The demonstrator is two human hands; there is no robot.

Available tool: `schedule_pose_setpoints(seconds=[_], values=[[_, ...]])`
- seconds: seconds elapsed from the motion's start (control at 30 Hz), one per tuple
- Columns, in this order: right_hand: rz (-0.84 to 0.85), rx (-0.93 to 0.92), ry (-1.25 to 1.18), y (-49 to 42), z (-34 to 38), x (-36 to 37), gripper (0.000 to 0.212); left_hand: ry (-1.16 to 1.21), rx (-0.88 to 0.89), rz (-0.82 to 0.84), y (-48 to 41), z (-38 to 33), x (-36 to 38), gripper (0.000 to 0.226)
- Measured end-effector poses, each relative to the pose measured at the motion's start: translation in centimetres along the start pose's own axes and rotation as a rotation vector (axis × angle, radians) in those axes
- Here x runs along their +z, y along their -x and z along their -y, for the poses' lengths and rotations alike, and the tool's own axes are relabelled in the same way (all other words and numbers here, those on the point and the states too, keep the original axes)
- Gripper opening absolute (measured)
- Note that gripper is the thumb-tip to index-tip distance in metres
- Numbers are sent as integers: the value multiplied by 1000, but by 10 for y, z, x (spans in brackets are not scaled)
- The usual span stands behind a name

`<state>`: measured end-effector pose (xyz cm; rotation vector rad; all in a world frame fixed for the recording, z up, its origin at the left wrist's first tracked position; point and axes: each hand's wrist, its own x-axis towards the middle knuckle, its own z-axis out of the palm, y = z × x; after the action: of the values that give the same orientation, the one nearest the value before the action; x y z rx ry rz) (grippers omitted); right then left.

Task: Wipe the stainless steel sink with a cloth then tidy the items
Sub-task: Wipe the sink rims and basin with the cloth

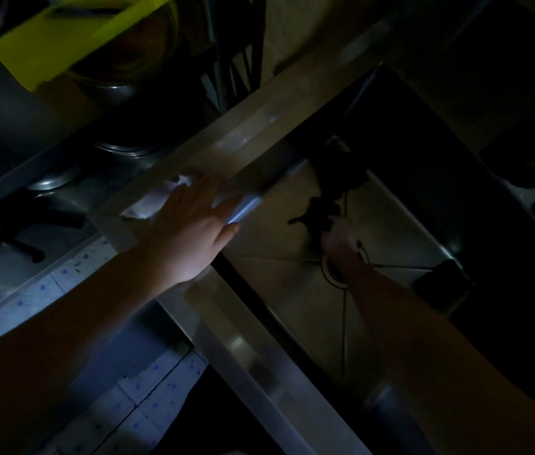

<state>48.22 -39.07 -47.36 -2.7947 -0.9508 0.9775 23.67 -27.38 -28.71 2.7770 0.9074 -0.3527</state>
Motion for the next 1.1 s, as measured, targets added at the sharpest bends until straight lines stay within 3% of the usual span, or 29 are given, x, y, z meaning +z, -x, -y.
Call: schedule_pose_setpoints(seconds=[0.1,0.17,0.3,0.43,0.5,0.63,0.83,0.97,1.1], values=[[27,40,-23,5,-37,-10,42,19,-39,20,-3,-4,1,47],[50,-33,60,20,-39,-3,43,30,-24,1,-3,-5,0,45],[168,-338,462,64,-6,33,37,43,-1,-22,-8,-4,-2,44],[259,-703,562,89,28,60,40,45,-31,12,-13,-7,-1,48],[230,-777,585,83,36,62,41,5,-38,24,-13,-8,1,47],[114,-724,639,48,29,42,43,-4,-64,-39,-10,-13,-1,51],[7,-446,573,-7,-43,-8,40,-32,-6,-109,-23,-22,8,46],[-19,-192,278,-26,-97,-34,44,-57,70,-132,-39,-26,13,43],[-65,-53,69,-5,-116,-38,38,-34,111,-137,-55,-38,17,44]])
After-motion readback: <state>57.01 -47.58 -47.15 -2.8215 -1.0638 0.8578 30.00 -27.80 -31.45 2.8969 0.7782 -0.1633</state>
